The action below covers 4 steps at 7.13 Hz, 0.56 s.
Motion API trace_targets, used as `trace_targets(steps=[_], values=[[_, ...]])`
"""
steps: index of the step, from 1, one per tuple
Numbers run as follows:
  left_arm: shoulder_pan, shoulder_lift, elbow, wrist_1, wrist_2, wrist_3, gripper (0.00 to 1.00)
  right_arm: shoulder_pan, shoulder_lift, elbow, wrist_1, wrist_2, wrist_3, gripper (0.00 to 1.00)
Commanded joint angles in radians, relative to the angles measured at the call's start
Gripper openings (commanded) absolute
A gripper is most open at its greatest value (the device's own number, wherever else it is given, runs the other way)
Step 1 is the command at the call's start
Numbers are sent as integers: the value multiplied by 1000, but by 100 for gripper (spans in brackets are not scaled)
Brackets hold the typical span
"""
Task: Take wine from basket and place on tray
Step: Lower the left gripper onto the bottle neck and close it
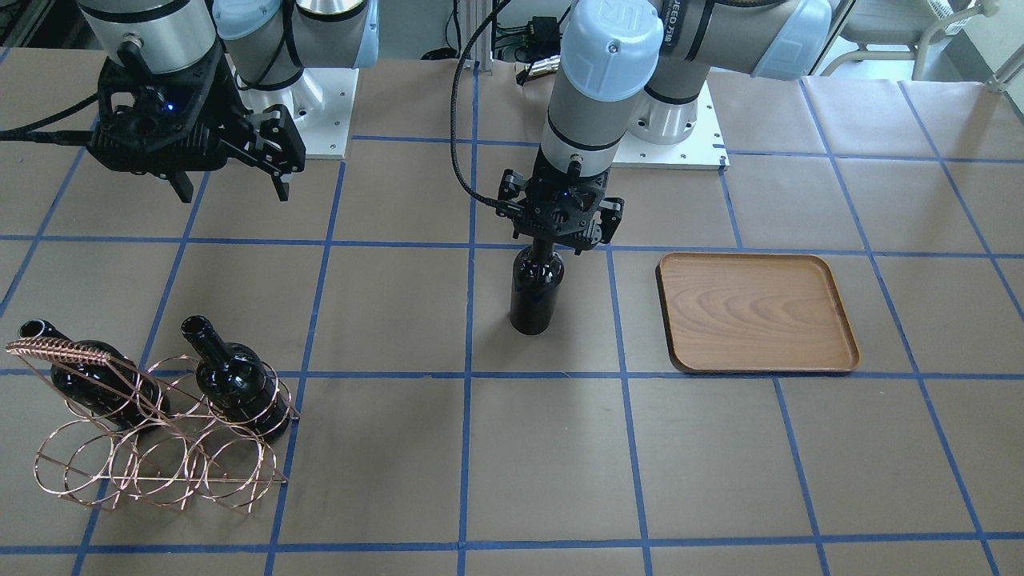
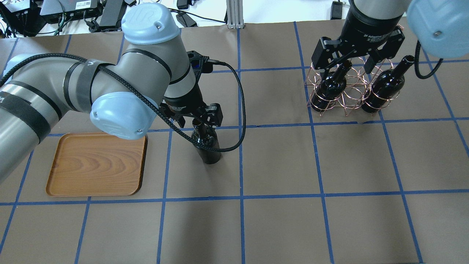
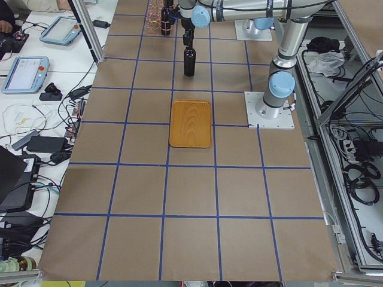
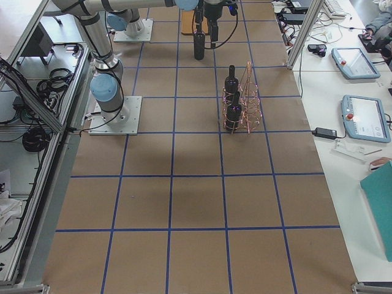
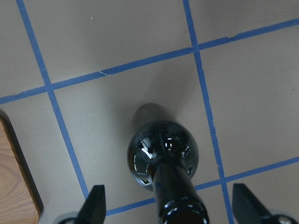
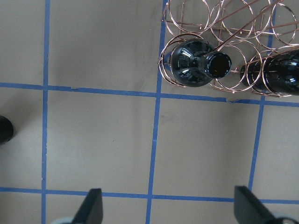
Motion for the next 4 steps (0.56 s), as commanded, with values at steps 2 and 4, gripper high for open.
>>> trace_targets(steps=[2,4], values=[[0,-5,1,2,-3,0,45,-2,-27,1,-5,7,-13,100],[0,-5,4,-2,-18,6,15,-1,-41,2,25,27,-11,100]])
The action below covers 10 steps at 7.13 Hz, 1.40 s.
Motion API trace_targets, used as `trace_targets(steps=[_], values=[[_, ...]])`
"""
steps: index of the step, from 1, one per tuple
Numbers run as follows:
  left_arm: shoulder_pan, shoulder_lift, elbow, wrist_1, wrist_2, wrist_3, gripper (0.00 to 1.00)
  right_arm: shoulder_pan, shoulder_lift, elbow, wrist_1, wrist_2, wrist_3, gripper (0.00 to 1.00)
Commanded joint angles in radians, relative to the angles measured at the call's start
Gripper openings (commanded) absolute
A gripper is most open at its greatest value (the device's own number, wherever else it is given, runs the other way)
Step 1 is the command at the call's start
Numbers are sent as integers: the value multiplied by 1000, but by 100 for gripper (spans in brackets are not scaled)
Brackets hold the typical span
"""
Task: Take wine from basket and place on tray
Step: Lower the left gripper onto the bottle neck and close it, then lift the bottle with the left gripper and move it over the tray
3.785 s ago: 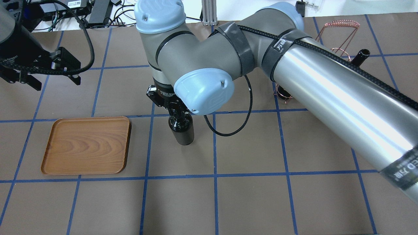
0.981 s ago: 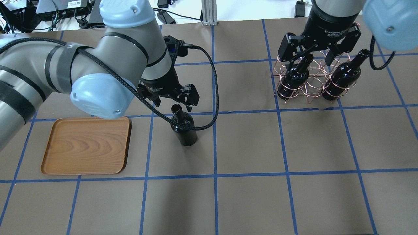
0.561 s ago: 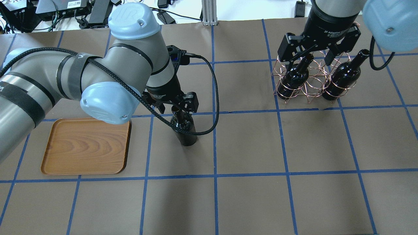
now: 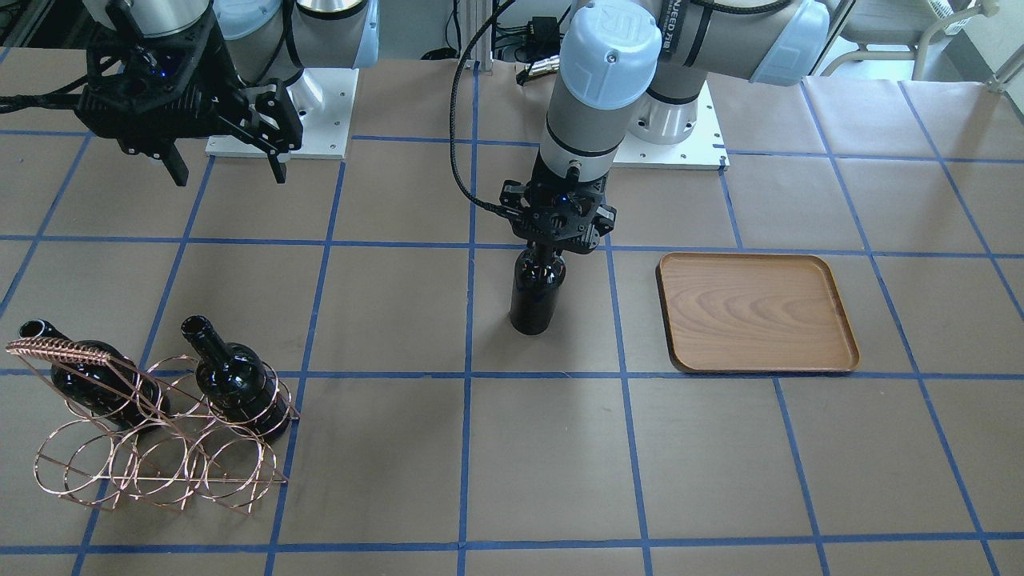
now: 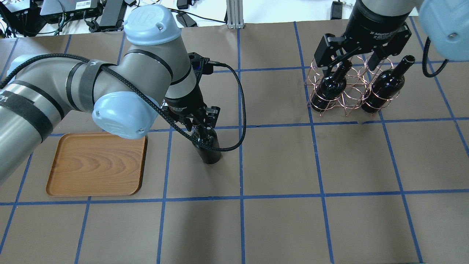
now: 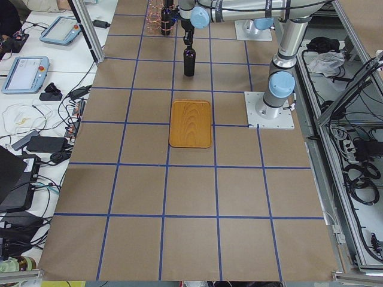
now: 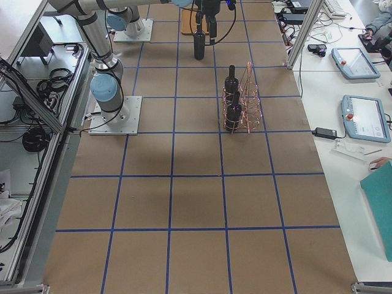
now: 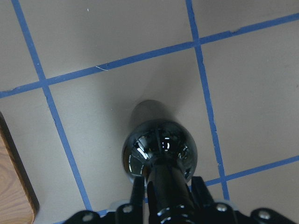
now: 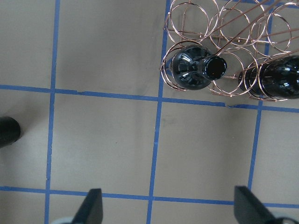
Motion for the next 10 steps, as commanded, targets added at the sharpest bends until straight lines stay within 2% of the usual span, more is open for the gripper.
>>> trace_targets(steps=[1,4,5,8,10], values=[[0,0,3,-2,-10,6,0,1,-8,0,4,10,0,100],[27,27,57,-40,16,16,0,0,-2,0,-5,10,-1,100],[81,38,89,-80,75,67,0,1,-8,0,3,10,-1,100],[304,76,102,-119,128,214,0,9,-10,2,-3,10,-3,100],[414,98,80,-142,148,324,0,10,-11,2,7,-7,-12,100]])
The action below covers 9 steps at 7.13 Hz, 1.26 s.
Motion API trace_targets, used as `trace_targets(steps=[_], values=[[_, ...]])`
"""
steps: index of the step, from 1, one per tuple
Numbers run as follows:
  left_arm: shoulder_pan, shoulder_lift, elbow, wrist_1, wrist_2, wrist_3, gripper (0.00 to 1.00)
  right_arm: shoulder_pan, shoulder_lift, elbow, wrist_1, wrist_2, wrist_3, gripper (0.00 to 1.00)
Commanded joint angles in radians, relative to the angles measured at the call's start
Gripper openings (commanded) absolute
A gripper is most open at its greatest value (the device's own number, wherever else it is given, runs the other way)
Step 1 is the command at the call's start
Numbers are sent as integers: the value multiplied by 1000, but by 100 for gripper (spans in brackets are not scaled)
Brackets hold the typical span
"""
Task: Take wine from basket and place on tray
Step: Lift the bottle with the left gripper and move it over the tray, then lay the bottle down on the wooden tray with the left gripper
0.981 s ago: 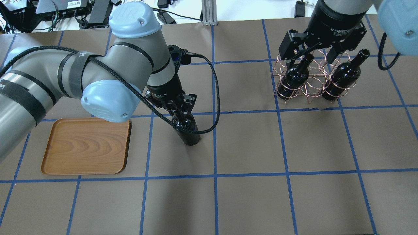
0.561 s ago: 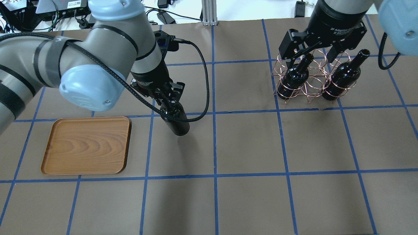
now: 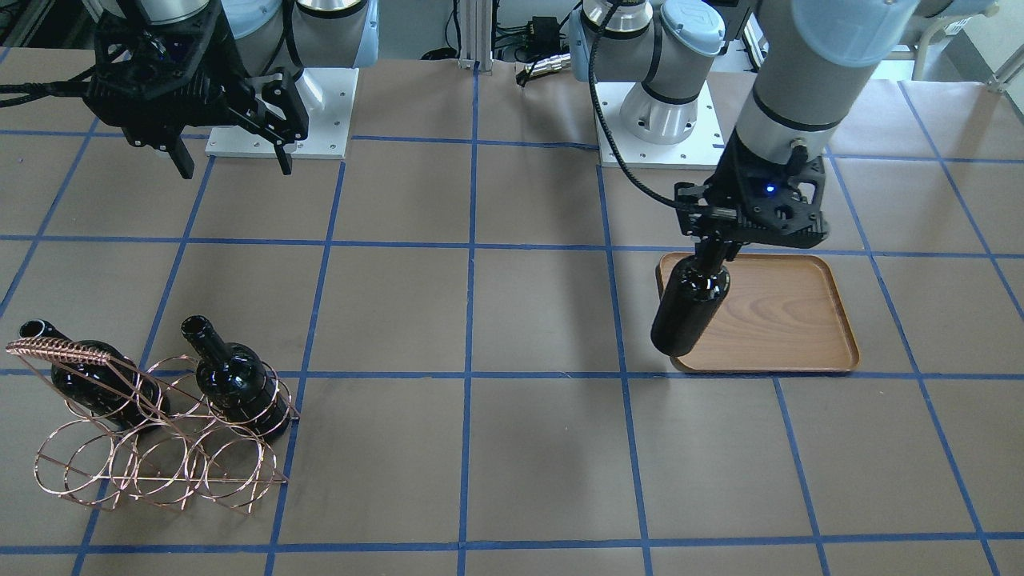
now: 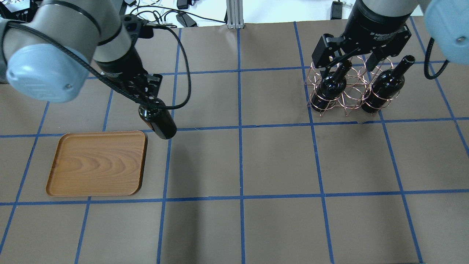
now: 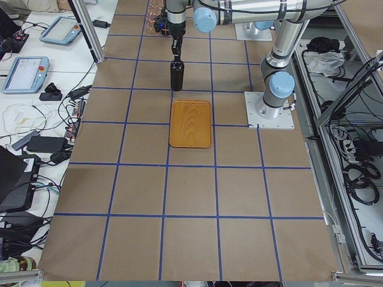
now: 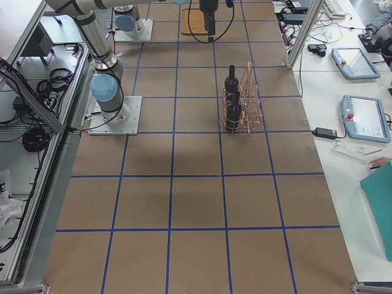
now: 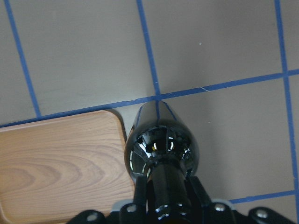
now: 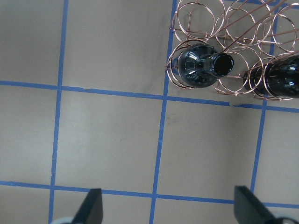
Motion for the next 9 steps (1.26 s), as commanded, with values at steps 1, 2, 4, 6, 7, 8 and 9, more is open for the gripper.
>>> trace_targets(steps=[1,2,4,6,7,8,9], values=[[123,17,-22,-18,12,134,0,2,2,1,0,8,-3,100],[174,28,-42,-19,12,200,0,2,4,1,-2,8,-5,100],[248,41,-97,-12,8,268,0,2,4,1,3,8,-5,100],[331,40,-135,-10,0,328,0,2,4,1,0,8,-5,100],[340,34,-138,-3,3,336,0,1,5,1,1,6,-5,100],[346,31,-146,-3,3,336,0,2,2,1,1,8,-5,100],[346,26,-148,-3,3,334,0,2,1,1,6,6,-5,100]])
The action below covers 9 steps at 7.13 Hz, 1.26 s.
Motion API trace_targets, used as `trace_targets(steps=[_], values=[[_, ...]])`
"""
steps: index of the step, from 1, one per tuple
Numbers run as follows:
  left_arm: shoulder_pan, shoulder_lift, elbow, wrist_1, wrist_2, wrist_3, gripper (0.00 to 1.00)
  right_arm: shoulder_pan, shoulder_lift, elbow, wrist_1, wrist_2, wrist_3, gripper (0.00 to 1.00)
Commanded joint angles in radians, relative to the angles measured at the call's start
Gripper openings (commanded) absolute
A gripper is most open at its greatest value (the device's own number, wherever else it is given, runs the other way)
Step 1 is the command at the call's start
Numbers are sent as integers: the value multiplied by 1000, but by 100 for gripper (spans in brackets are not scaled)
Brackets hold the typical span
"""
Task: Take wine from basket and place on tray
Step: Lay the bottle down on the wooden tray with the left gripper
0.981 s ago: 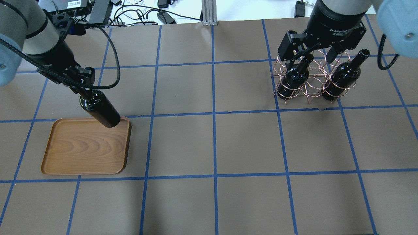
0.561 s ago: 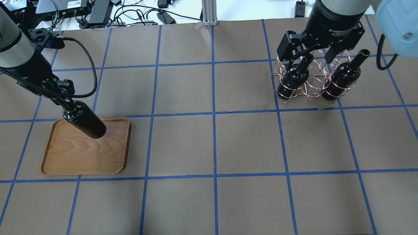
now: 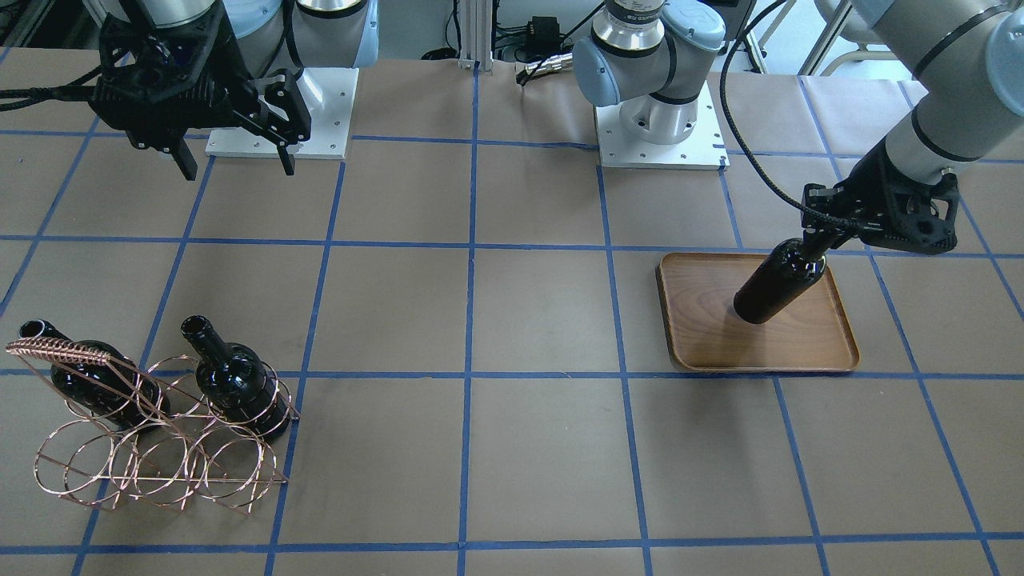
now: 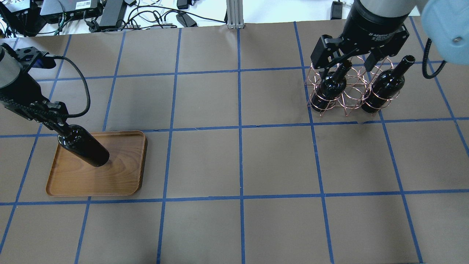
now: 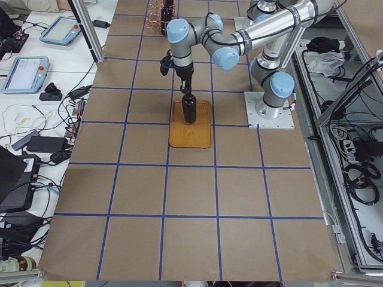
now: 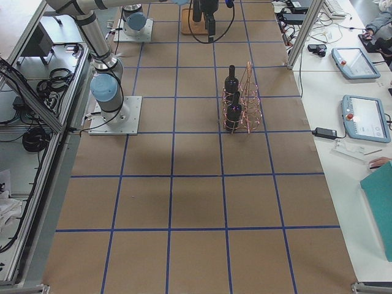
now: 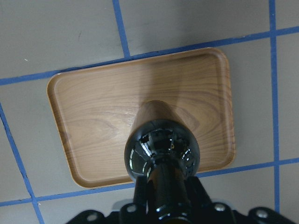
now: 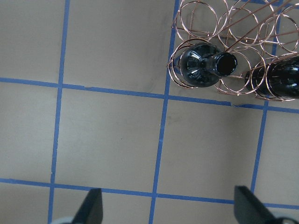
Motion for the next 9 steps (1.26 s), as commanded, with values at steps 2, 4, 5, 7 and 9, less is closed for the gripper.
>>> trace_targets(steps=[2,4,5,7,9], values=[[5,-13,-3,2,2,3,29,-1,0,0,4,-2,0,100],[5,-13,1,1,6,7,62,-1,0,0,4,-1,0,100],[5,-13,7,1,5,-9,98,-1,0,0,4,-1,0,100],[0,19,38,-43,3,-39,100,-1,0,0,4,-2,0,100],[-56,44,127,-132,-9,-223,100,-1,1,0,3,-1,0,100]])
